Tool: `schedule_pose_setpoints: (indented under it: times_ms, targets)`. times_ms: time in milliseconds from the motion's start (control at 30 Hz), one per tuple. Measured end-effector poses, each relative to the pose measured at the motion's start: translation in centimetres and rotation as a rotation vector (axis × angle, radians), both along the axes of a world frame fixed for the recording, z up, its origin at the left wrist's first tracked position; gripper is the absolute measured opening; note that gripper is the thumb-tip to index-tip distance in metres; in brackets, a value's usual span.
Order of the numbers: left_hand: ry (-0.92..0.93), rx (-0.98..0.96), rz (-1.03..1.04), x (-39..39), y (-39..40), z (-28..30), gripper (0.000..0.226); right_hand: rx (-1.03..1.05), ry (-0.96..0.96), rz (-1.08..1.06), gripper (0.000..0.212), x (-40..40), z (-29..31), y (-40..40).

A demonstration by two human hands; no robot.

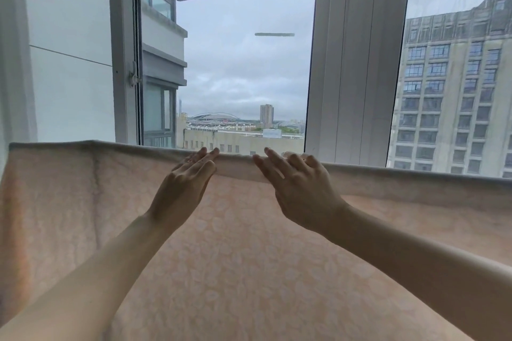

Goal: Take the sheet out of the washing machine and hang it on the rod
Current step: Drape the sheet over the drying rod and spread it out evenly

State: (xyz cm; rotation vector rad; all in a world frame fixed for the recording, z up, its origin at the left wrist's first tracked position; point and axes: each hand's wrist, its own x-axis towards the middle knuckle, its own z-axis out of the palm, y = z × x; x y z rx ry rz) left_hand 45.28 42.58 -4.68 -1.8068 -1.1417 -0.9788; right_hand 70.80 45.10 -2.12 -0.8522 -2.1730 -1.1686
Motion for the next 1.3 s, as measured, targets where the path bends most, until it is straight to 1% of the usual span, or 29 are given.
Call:
schedule_pose_setpoints:
  times_ms: [200,400,500,600,733,967,1033,1133,1300]
  targets:
    - [0.001,0.001,0.023,0.3,0.1,-0.1,0.025,-0.026,-0.032,0.016,0.061,-4.2,-0.2,0.5]
    - [-0.032,0.020,0.004,0.5,-0.1,-0.1,0.024,0.051,-0.029,0.036,0.052,-7.0,0.5,1.3]
    - [-0.054,0.028,-0.021,0.0,-0.2,-0.1,0.023,0.092,-0.013,0.075,0.050,-7.4,0.4,1.6]
    - [-0.019,0.046,-0.036,-0.8,0.0,0.1,0.018,0.146,0.001,0.113,0.053,-7.1,-0.1,1.8]
    - [-0.022,0.043,-0.017,-3.2,0.5,0.7,0.023,0.165,0.017,0.125,0.051,-6.4,-0.8,2.2]
    - [-0.045,0.054,0.011,-8.6,1.1,2.1,0.017,0.161,0.022,0.065,0.056,-6.7,-1.0,1.8]
    - [-0.007,0.039,-0.006,-9.4,1.3,1.8,0.018,0.141,0.025,0.035,0.055,-7.2,-1.1,1.6]
    - [0.101,0.019,-0.041,-10.3,1.8,0.3,0.023,0.123,0.052,-0.039,0.057,-7.9,-1.4,1.1]
    - [0.107,0.033,-0.070,-11.0,2.1,-0.8,0.023,0.077,0.005,-0.064,0.059,-10.7,-1.7,0.8]
